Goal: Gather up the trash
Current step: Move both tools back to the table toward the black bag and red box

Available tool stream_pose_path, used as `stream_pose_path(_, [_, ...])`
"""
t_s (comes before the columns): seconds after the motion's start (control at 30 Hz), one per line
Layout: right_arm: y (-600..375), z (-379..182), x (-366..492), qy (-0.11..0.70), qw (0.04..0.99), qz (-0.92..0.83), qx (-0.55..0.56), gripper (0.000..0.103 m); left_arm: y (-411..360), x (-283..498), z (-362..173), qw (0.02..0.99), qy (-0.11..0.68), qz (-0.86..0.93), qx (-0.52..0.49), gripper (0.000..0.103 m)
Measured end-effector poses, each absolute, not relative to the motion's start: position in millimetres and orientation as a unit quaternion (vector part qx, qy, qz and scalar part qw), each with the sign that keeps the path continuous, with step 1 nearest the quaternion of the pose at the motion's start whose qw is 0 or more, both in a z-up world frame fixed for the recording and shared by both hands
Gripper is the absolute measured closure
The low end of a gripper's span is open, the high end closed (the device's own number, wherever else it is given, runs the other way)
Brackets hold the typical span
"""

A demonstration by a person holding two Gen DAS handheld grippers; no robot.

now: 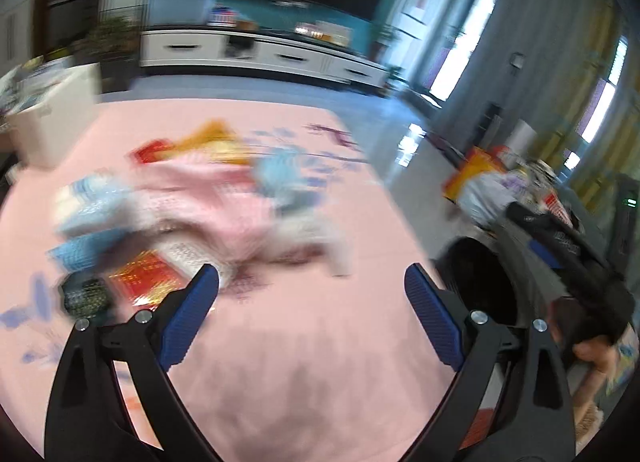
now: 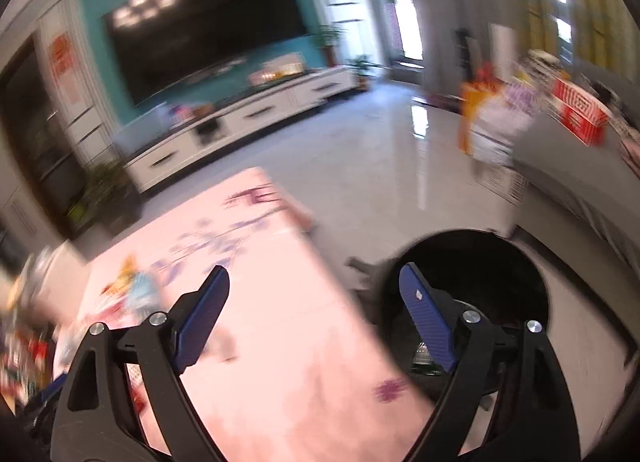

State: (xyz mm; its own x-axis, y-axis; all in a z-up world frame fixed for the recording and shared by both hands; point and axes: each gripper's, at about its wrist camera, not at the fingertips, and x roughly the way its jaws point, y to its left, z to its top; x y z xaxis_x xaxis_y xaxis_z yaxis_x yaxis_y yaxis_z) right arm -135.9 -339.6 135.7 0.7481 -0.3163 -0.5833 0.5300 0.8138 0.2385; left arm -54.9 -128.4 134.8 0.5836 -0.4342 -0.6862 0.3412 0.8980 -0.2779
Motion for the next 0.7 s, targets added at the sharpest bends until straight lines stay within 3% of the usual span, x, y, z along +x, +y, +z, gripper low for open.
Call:
stream_pose_path(0.23, [-232.8, 151.8, -78.6, 0.32, 0.935, -0.046, 0.146, 0.016, -11.0, -52.3, 127.4, 0.91, 0.392, -0.104, -0.09, 0.009])
stream_pose_path(0.37, [-163.4, 128.7, -40.6, 0.367, 0.919, 0.076, 0.124, 0.015, 36.3, -50.8, 94.9, 0.9, 0.409, -0.087, -0.121, 0.009])
stream_pose_path(0.7, [-91.5, 45.7, 6.7, 0.439, 0.891, 0.116, 0.001, 0.015, 54.0, -19.7, 47.5, 0.856, 0.464, -0.117, -0.195, 0.01])
